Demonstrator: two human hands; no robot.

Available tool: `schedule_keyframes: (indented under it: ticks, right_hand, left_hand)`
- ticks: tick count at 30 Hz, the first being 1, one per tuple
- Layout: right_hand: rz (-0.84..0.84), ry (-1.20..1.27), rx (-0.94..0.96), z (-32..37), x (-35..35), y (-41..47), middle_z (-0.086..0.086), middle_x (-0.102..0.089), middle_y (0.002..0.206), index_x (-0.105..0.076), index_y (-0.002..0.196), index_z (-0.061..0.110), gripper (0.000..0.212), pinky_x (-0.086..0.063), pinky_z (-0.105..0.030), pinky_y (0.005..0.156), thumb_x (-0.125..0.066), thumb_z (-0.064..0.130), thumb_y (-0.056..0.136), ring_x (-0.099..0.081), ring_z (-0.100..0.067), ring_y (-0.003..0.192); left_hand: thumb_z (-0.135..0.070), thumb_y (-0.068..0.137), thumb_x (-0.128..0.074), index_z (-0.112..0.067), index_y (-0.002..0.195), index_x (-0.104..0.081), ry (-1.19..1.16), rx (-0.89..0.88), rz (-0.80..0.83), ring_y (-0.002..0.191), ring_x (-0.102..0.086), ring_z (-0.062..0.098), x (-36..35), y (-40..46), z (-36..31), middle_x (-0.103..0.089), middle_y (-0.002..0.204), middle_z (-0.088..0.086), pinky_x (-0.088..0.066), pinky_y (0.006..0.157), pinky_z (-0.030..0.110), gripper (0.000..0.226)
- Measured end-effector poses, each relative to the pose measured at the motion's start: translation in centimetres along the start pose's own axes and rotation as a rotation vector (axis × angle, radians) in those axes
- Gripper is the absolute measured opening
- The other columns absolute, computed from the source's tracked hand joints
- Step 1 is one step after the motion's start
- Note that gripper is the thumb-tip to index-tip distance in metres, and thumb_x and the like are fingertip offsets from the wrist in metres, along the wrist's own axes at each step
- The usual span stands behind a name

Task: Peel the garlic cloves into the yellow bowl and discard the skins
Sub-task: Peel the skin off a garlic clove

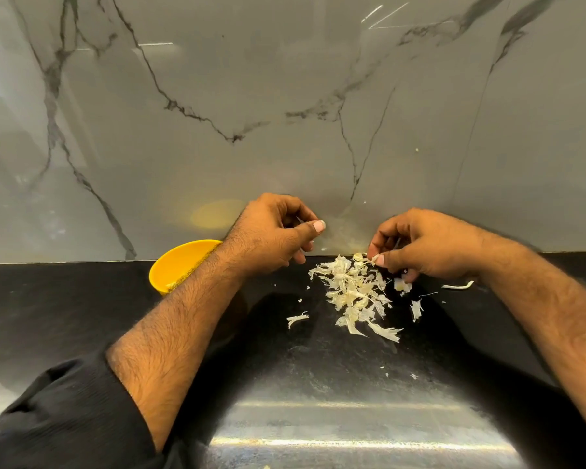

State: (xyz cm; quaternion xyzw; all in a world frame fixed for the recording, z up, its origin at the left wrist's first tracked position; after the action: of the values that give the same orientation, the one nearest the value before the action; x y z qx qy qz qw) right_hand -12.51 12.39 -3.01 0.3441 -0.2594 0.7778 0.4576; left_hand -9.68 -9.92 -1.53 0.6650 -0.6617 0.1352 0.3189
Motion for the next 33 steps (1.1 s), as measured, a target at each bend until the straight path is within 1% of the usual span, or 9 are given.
schedule_keyframes:
  ticks: [4, 7, 10, 13, 17, 23, 26, 29, 33]
  right_hand:
    - [0.082, 0.072, 0.071, 1.2, -1.8, 0.1, 0.002, -0.080, 0.095, -0.076, 0.102, 0.021, 0.007, -0.065, -0.033, 0.080, -0.071, 0.017, 0.099, -0.078, -0.016, 0.089]
    - [0.018, 0.080, 0.122, 2.2, -0.9, -0.4, 0.007, -0.080, 0.095, -0.076, 0.102, 0.025, 0.007, -0.057, -0.026, 0.070, -0.072, 0.021, 0.098, -0.075, -0.010, 0.088]
    - [-0.108, -0.058, -0.014, 0.5, 1.2, -0.2, 0.002, -0.078, 0.091, -0.073, 0.100, 0.023, 0.006, -0.056, -0.024, 0.061, -0.069, 0.018, 0.100, -0.075, -0.011, 0.076]
    - [0.006, -0.077, -0.205, -1.5, 0.3, -0.5, -0.010, -0.077, 0.088, -0.070, 0.102, 0.012, 0.011, -0.063, -0.031, 0.062, -0.061, 0.006, 0.103, -0.076, -0.017, 0.068]
    - [0.129, 0.283, -0.083, 0.4, -1.5, -0.2, -0.020, -0.078, 0.096, -0.068, 0.109, 0.001, 0.011, -0.066, -0.039, 0.073, -0.059, 0.000, 0.104, -0.079, -0.033, 0.085]
    - [-0.118, 0.227, -0.038, -0.5, 1.6, -0.1, -0.010, -0.079, 0.091, -0.073, 0.104, 0.012, 0.010, -0.058, -0.034, 0.059, -0.064, 0.006, 0.102, -0.073, -0.020, 0.070]
    - [-0.095, 0.202, -0.026, -0.4, 0.7, 0.2, -0.007, -0.080, 0.092, -0.074, 0.103, 0.014, 0.010, -0.061, -0.035, 0.065, -0.066, 0.008, 0.102, -0.074, -0.018, 0.073]
    - [0.009, 0.227, 0.020, 0.7, -0.9, 0.2, -0.007, -0.080, 0.093, -0.073, 0.107, 0.012, 0.010, -0.063, -0.038, 0.074, -0.064, 0.008, 0.103, -0.077, -0.024, 0.082]
    - [0.021, 0.300, 0.004, 0.8, -0.9, 0.2, -0.011, -0.081, 0.095, -0.070, 0.110, 0.006, 0.010, -0.063, -0.046, 0.082, -0.061, 0.005, 0.104, -0.078, -0.034, 0.093]
  left_hand:
    - [-0.032, 0.100, -0.073, -0.019, 0.103, -0.073, 0.011, 0.004, -0.010, 0.066, -0.077, 0.016, -0.1, 0.0, 0.0, -0.080, 0.081, 0.002, -0.058, 0.056, 0.024, 0.014]
    - [-0.032, 0.101, -0.072, -0.019, 0.103, -0.073, 0.029, 0.014, -0.007, 0.065, -0.077, 0.014, -0.1, 0.0, -0.1, -0.079, 0.081, 0.002, -0.058, 0.057, 0.023, 0.013]
    - [-0.035, 0.102, -0.070, -0.020, 0.105, -0.071, 0.077, 0.083, 0.044, 0.068, -0.078, 0.016, -0.4, 0.0, 0.5, -0.080, 0.084, 0.002, -0.062, 0.059, 0.026, 0.016]
    - [-0.034, 0.103, -0.069, -0.022, 0.109, -0.069, 0.145, 0.133, 0.116, 0.074, -0.079, 0.016, -1.4, -0.1, 1.0, -0.079, 0.086, 0.001, -0.066, 0.064, 0.032, 0.013]
    - [-0.024, 0.108, -0.061, -0.019, 0.123, -0.066, 0.100, 0.169, 0.189, 0.083, -0.080, 0.020, -2.8, -0.1, 1.1, -0.079, 0.094, 0.005, -0.068, 0.075, 0.040, 0.016]
    - [-0.017, 0.110, -0.056, -0.022, 0.135, -0.060, 0.084, 0.172, 0.190, 0.087, -0.078, 0.019, -2.6, -0.2, 0.8, -0.078, 0.097, 0.003, -0.067, 0.075, 0.036, 0.026]
    - [-0.011, 0.111, -0.053, -0.018, 0.140, -0.057, -0.062, 0.206, 0.239, 0.083, -0.077, 0.019, -3.0, -0.4, 0.8, -0.079, 0.100, 0.010, -0.065, 0.076, 0.036, 0.030]
    - [-0.004, 0.111, -0.048, -0.018, 0.142, -0.053, -0.297, 0.214, 0.402, 0.092, -0.078, 0.033, -3.8, -1.3, 0.0, -0.079, 0.106, 0.018, -0.064, 0.082, 0.042, 0.034]
    - [-0.008, 0.111, -0.051, -0.016, 0.129, -0.061, -0.313, 0.171, 0.169, 0.081, -0.077, 0.032, -1.6, -0.5, 0.3, -0.080, 0.098, 0.016, -0.062, 0.063, 0.036, 0.022]
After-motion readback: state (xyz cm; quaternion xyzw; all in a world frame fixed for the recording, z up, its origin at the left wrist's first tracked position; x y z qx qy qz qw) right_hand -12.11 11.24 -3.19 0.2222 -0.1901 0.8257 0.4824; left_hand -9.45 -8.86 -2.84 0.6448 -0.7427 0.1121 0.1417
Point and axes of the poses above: each hand's wrist, its own y-axis towards the middle knuckle, its own x-axis out of the back of the hand, z = x × y, the point moved 7 cm from there along y, towards the middle knuckle
